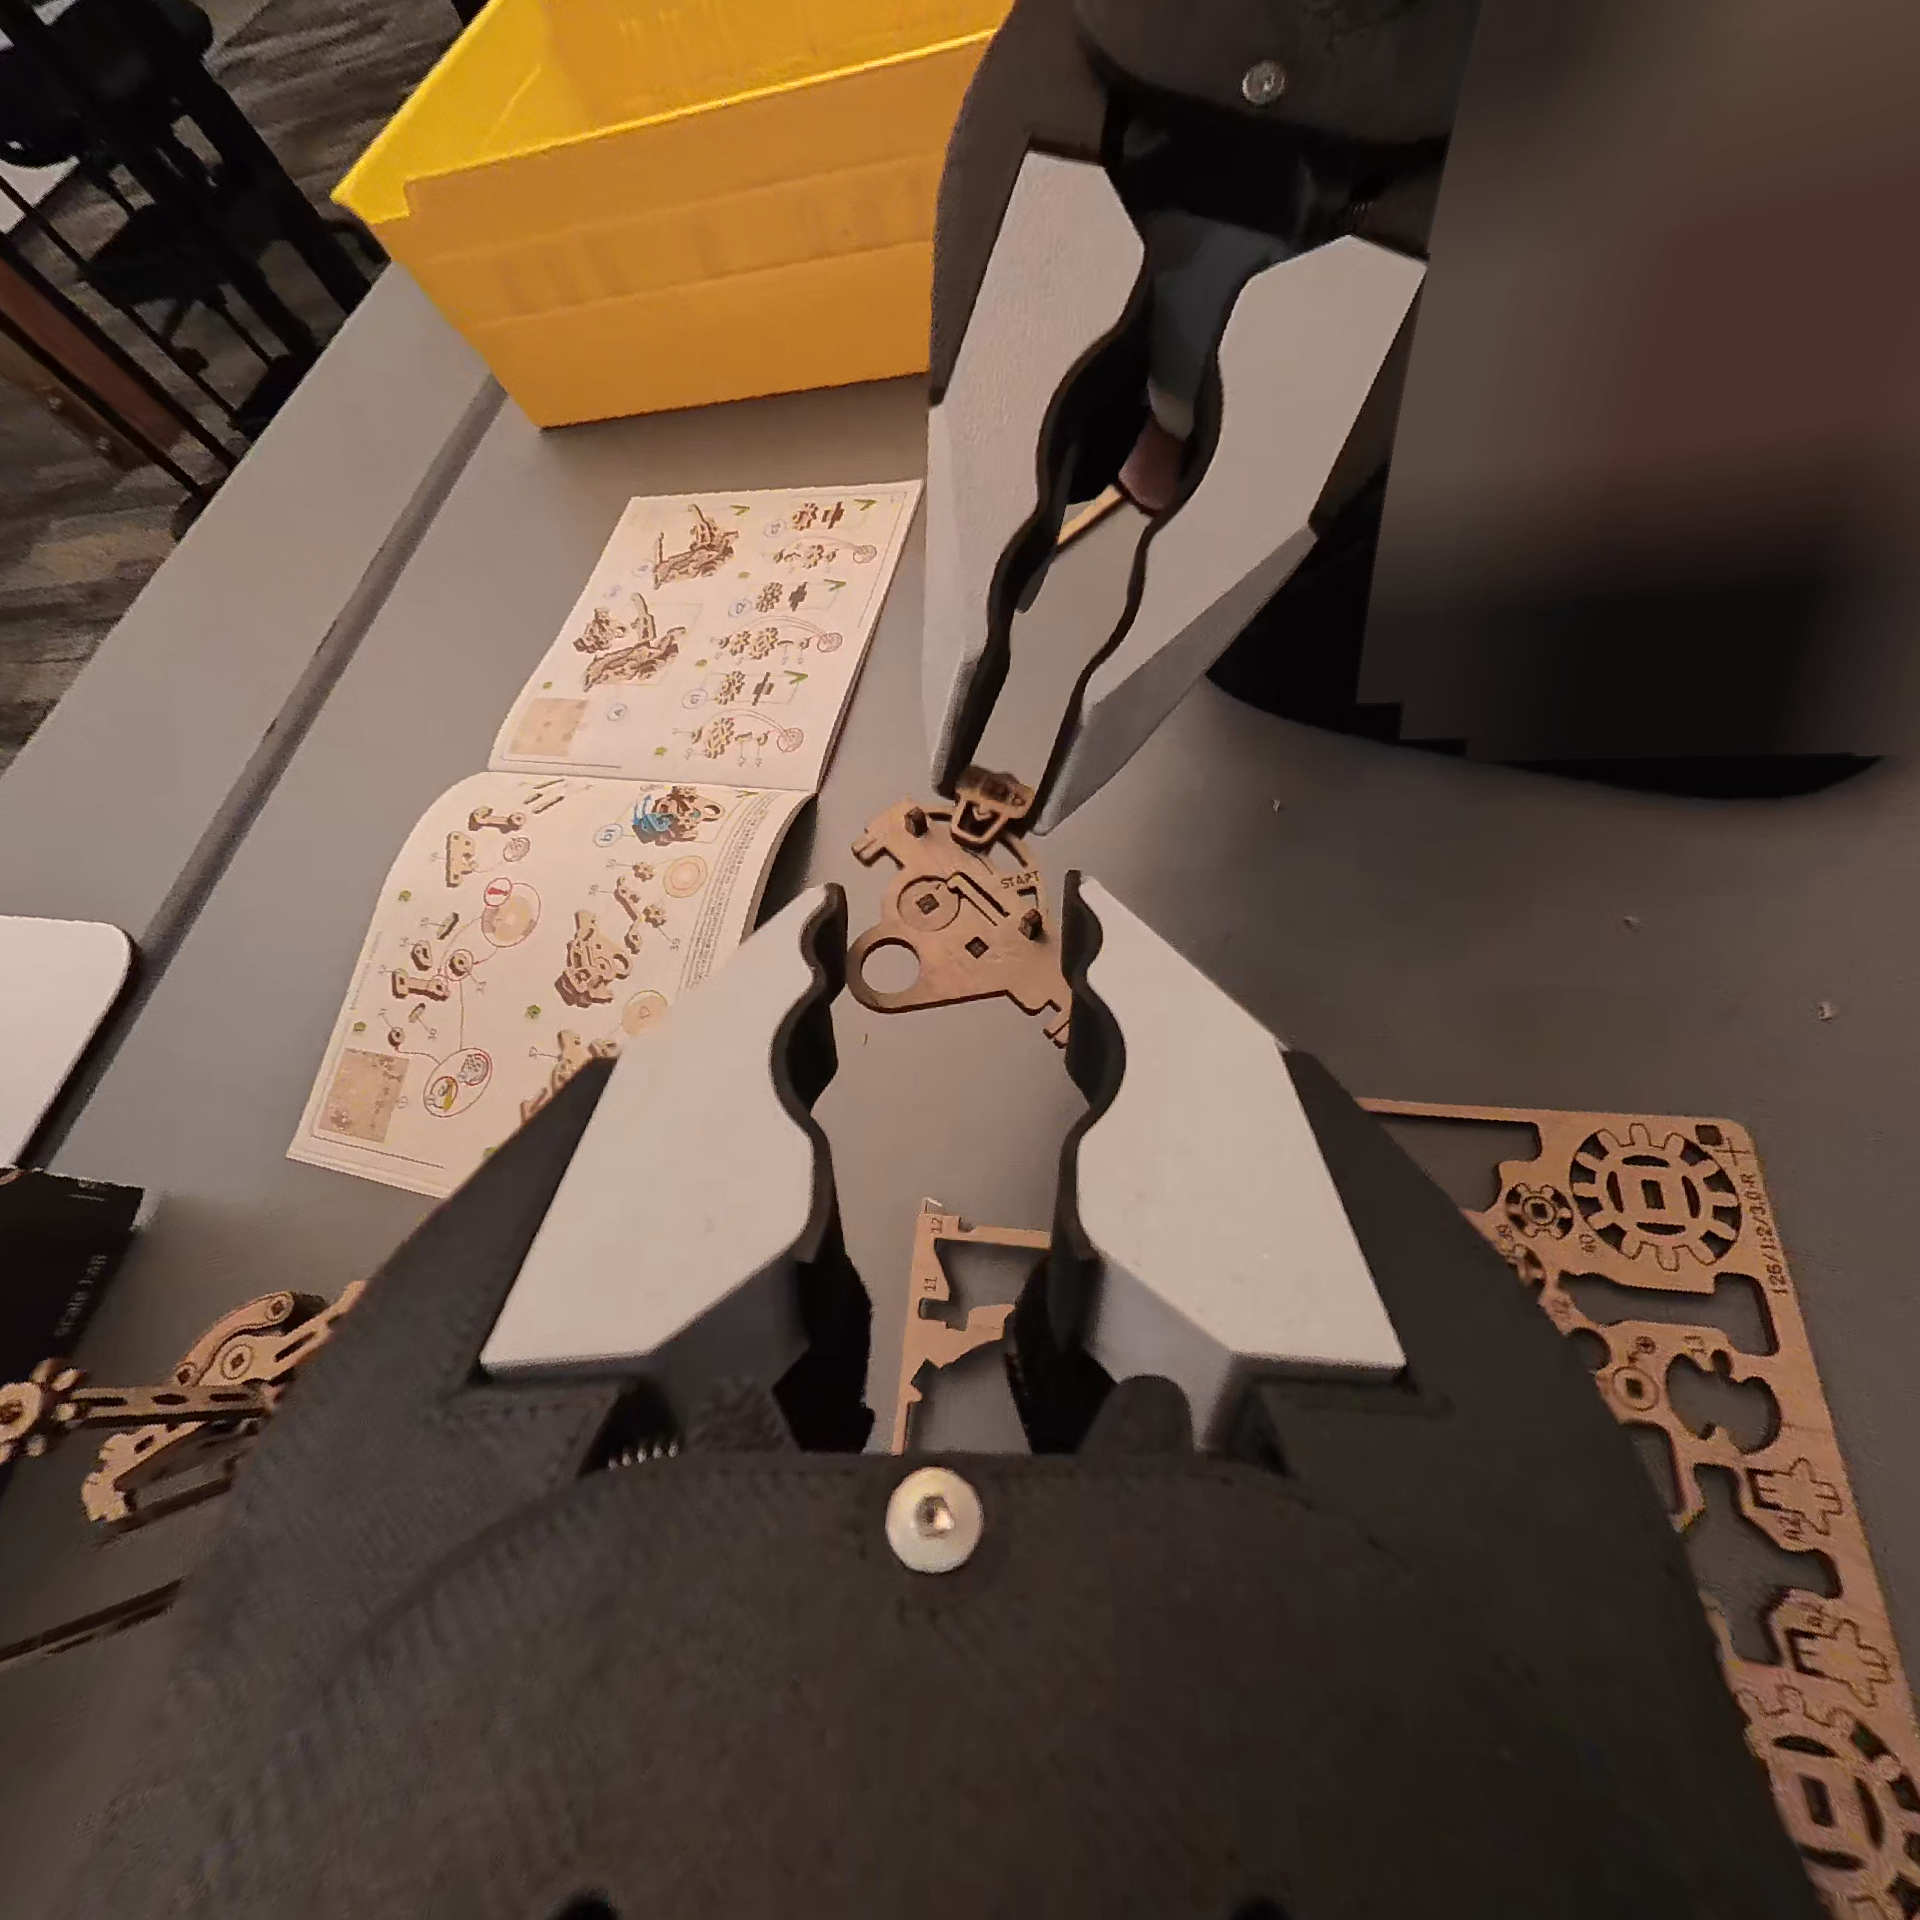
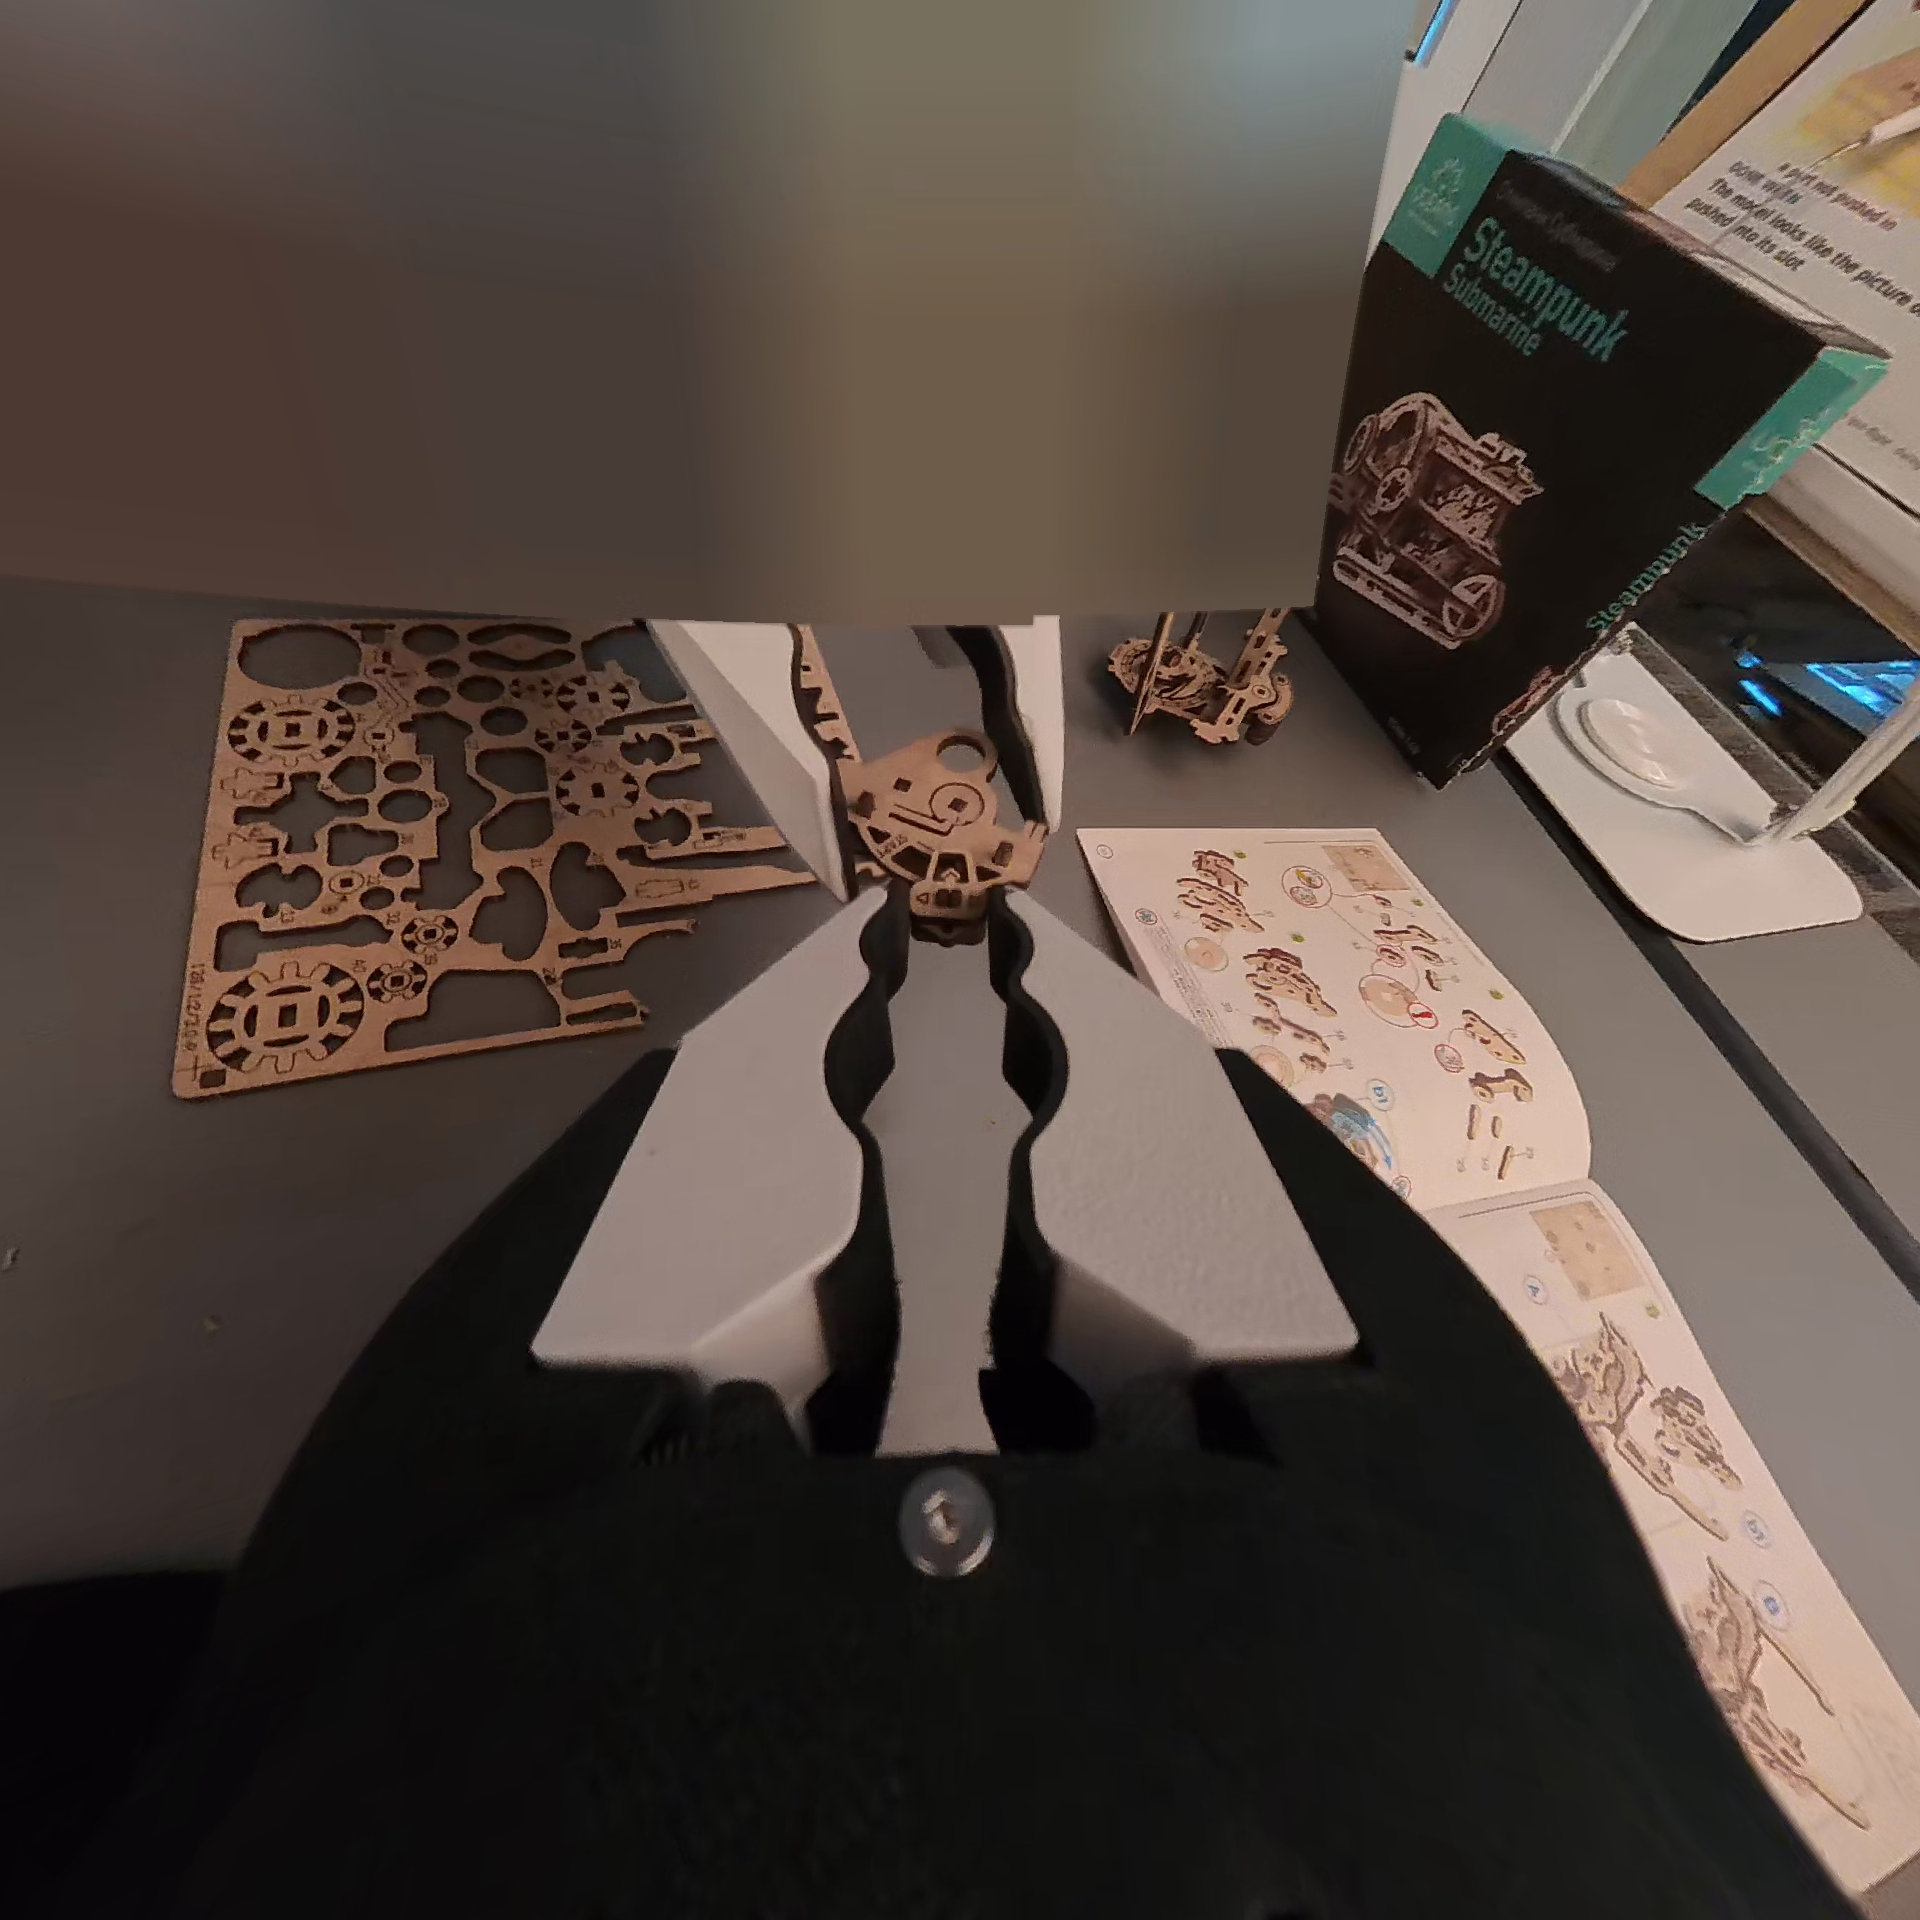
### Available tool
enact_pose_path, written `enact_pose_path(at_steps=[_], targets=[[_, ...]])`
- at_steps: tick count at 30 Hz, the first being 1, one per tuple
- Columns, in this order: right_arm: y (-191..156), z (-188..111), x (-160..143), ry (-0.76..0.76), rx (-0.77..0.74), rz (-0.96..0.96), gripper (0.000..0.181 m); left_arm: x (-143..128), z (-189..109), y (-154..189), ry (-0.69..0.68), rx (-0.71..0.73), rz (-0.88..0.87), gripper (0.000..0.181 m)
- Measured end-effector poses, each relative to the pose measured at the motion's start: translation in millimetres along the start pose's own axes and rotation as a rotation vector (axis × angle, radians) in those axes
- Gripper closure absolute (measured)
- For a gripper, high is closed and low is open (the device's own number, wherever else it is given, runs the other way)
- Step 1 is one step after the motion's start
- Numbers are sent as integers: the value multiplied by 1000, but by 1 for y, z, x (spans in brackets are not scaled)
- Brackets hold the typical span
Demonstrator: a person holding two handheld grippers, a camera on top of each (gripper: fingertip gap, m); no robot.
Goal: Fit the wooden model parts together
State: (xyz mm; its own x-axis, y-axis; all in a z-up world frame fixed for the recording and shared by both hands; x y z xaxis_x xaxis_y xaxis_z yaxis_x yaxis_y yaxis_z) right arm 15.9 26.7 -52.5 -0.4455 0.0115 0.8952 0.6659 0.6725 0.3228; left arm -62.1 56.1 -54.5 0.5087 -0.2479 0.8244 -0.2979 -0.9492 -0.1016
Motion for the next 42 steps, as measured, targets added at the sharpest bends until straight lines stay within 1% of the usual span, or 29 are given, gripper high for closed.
enact_pose_path(at_steps=[4, 9, 15, 19, 31, 36, 39, 42], targets=[[-4, -2, 0, 3, 20, -69, 169, 0, 1, 5, -25, 3, 72, 141], [-3, -10, 4, 47, 78, -60, 169, 6, -2, 12, 17, -42, 95, 141], [-5, -10, 3, 44, 89, -71, 168, 6, -2, 14, 19, -53, 129, 141], [-8, -11, 4, 51, 129, -68, 168, 8, -4, 19, 22, -85, 157, 141], [-10, -14, 6, 44, 135, -100, 169, 6, -4, 23, 14, -109, 198, 142], [-12, -15, 7, 49, 163, -92, 169, 5, -3, 27, 9, -142, 206, 145], [-12, -15, 6, 42, 160, -94, 169, 3, 0, 27, -15, -120, 228, 146], [-11, -16, 7, 48, 159, -92, 169, 4, -1, 27, -6, -120, 232, 146]])
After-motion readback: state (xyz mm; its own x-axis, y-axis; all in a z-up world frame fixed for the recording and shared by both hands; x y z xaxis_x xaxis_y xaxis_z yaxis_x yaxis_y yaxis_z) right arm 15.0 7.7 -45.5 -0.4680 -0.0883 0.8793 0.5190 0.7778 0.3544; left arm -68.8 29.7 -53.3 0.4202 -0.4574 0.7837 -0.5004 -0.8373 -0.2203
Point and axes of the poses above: each gripper's, where its closed fingertips meet, z out along the fingers, x out of its top, y = z × x across the jaws, the point moved 5 cm from there along -z, back along the fingers, and after that the axes turned 13 degrees about -x, right-handed, at the moved point
